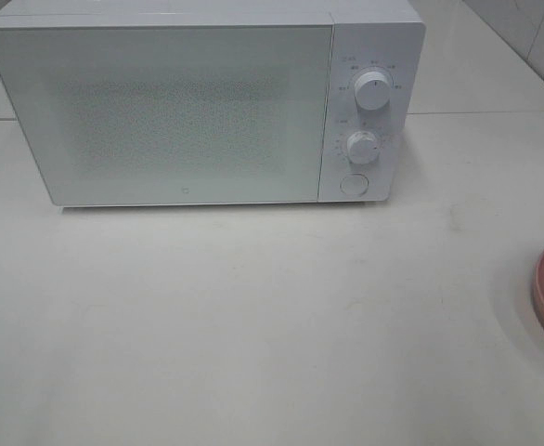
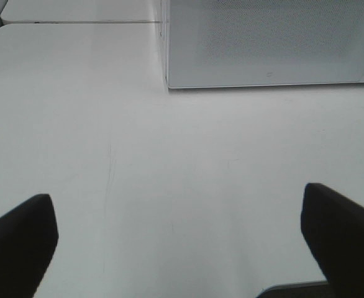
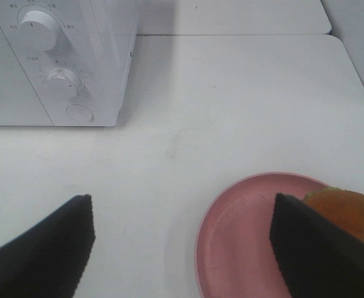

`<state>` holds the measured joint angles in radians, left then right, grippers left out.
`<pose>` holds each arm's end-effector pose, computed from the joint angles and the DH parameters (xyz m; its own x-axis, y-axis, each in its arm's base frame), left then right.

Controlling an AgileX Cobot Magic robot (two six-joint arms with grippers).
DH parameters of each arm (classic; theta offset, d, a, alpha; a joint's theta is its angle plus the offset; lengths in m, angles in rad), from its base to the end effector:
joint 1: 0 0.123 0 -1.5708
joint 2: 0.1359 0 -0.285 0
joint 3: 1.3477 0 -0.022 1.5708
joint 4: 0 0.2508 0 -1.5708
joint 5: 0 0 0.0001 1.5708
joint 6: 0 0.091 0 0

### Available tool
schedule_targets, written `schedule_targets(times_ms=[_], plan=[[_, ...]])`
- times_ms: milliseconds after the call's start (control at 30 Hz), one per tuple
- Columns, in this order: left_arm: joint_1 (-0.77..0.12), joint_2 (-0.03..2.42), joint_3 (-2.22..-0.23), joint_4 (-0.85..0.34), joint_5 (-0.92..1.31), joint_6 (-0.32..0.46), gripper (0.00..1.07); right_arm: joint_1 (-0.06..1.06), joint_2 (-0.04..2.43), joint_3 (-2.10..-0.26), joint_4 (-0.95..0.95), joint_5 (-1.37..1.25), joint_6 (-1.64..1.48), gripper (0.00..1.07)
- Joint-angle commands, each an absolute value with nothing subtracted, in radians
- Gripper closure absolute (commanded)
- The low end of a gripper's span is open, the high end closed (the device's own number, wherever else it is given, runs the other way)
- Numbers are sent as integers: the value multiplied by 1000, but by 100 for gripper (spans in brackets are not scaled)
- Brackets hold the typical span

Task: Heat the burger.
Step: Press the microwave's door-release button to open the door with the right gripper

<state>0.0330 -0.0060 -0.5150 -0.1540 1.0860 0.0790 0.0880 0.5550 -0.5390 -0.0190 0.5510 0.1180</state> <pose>-0.0087 -0.0127 0.2801 -0.4546 -0.0083 -0.8907 0.0912 0.9943 -0.0558 0.1093 0.0087 0.3023 -0.4654 0.0610 -0.8830 -0.0320 0.9958 0.0856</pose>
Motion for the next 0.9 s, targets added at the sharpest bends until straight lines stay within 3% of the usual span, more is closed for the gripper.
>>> schedule_targets(times_ms=[33, 667, 900], plan=[[31, -21, -516, -163, 1073, 77, 7, 85, 589, -541, -23, 490, 123, 31], [31, -21, -516, -163, 1073, 77, 7, 85, 874, -537, -34, 200, 123, 31], [31, -21, -516, -163, 1073, 77, 7, 85, 962, -466, -34, -47, 123, 31]])
